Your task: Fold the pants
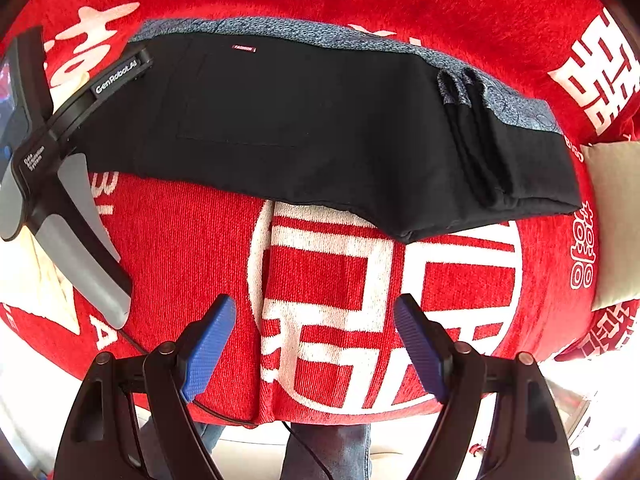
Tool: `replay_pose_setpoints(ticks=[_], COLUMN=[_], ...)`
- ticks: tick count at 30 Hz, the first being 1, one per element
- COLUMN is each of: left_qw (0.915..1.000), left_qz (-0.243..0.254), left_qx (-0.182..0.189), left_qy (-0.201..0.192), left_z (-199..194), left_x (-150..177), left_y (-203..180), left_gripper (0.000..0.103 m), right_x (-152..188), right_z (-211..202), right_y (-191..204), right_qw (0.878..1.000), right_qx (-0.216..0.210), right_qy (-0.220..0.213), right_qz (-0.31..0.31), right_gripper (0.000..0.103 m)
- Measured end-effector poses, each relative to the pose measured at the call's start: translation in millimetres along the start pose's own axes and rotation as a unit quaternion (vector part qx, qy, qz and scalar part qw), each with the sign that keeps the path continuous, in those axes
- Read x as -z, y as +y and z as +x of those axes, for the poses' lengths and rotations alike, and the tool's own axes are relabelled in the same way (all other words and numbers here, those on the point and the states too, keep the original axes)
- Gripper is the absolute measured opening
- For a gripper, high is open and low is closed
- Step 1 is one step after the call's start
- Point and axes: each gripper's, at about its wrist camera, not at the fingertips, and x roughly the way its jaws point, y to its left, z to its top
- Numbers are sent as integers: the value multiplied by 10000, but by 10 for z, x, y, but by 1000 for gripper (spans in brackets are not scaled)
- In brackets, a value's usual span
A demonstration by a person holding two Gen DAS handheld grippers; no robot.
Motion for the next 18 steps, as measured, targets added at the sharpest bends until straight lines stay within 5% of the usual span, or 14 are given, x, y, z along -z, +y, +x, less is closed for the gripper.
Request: replay_pose_setpoints(ticks=[18], left_qw=[10000], left_qz=[3], left_qx=[4], left_qy=[-20], left_z=[-12], left_x=[6], left_y=[0], left_gripper=[103], right_x=[-50], right_z=[-73], right_y=[-531], right_qw=[9956], right_qx=[-535], right_qy=[-440], right_qz=[627], right_gripper=[84])
